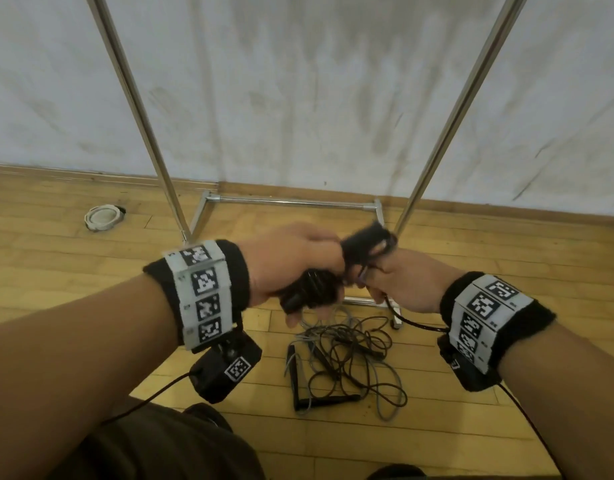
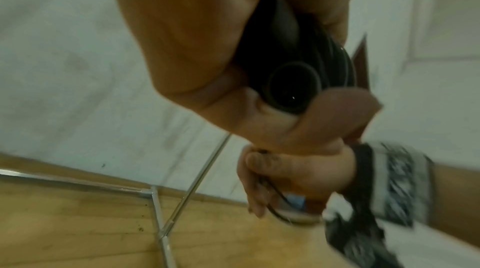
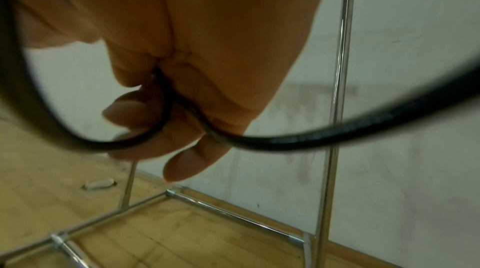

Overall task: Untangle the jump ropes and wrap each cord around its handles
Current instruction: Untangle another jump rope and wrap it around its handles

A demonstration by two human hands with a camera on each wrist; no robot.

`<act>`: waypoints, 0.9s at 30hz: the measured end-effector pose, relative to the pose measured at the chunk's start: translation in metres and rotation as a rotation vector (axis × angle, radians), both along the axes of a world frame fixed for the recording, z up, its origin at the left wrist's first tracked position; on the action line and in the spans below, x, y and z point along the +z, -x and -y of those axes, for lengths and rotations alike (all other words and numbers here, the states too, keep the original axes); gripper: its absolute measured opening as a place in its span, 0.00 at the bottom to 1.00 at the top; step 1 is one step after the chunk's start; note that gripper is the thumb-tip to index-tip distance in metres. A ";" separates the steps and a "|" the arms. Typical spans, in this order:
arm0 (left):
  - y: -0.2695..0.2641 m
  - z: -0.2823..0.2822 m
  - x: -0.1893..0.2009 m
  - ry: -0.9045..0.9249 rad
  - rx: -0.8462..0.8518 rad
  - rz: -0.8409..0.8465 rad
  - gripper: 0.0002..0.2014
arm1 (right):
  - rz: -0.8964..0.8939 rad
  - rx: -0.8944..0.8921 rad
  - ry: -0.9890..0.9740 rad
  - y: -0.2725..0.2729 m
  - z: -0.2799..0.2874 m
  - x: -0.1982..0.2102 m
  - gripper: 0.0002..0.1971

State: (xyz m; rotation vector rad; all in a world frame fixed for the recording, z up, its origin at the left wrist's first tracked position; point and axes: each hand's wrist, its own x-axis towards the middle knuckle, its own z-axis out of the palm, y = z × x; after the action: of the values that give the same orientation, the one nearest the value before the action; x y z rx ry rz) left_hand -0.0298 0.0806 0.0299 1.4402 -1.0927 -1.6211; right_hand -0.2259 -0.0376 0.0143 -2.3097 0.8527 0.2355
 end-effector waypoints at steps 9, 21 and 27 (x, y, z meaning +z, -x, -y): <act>0.036 0.002 -0.049 -0.262 -0.300 0.734 0.16 | -0.260 0.258 0.397 -0.040 -0.022 0.027 0.07; -0.044 0.024 -0.042 -0.095 0.371 0.212 0.11 | -0.015 0.127 0.337 -0.023 -0.040 0.041 0.10; -0.057 0.017 -0.013 -0.022 0.388 -0.166 0.28 | 0.108 0.047 0.258 -0.017 -0.023 0.038 0.11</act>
State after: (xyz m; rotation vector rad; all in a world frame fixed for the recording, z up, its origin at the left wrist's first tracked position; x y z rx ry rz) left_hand 0.0276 0.0638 0.0166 1.4009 -0.6543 -1.4444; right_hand -0.2092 -0.0147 0.0524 -2.5575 0.8142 0.0203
